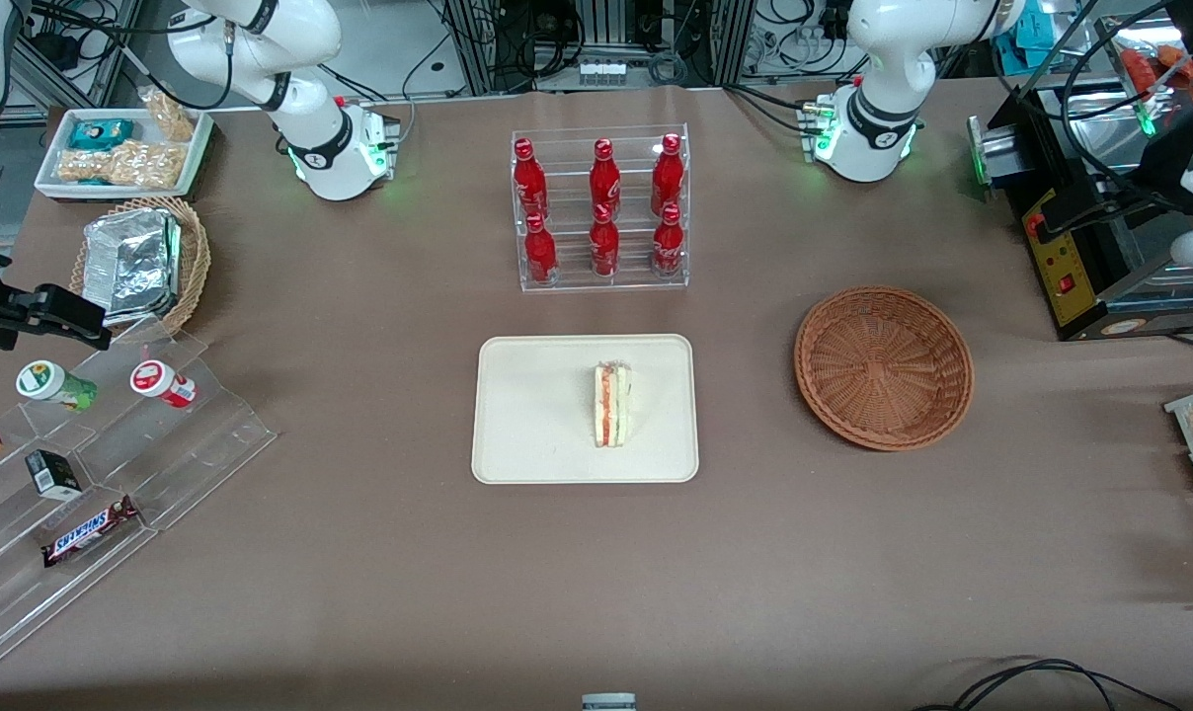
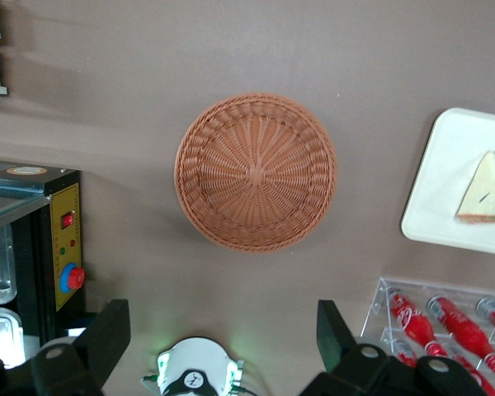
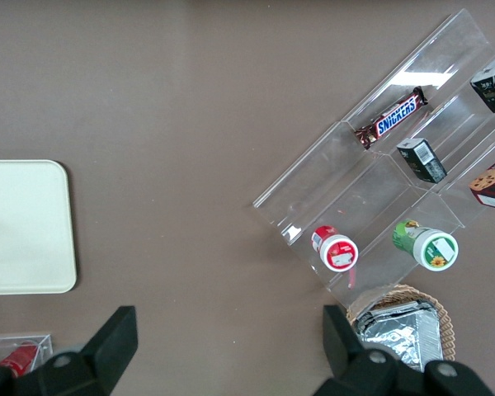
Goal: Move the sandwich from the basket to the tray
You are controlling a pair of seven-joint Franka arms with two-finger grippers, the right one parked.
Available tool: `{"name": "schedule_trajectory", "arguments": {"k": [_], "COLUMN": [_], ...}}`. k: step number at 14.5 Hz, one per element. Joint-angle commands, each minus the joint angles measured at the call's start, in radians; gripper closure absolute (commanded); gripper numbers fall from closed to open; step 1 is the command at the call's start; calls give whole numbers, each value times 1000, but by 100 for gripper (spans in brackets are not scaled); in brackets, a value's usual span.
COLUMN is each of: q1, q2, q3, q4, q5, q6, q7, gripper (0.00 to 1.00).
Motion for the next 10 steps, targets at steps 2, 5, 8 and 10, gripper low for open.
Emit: {"name": "schedule_trajectory", "arguments": {"k": [2,5,8,10], "q1": [2,-7,-8,-8], "q2": [-10,-12,-9,-10], "q3": [-5,-10,-13,-16], "q4": [-9,-17,-14,-5], "q5": [-14,-10,31,36], "q6": [44,80,83,81], "q7": [-25,-25,-27,-25], "gripper": [0,0,0,0]}}
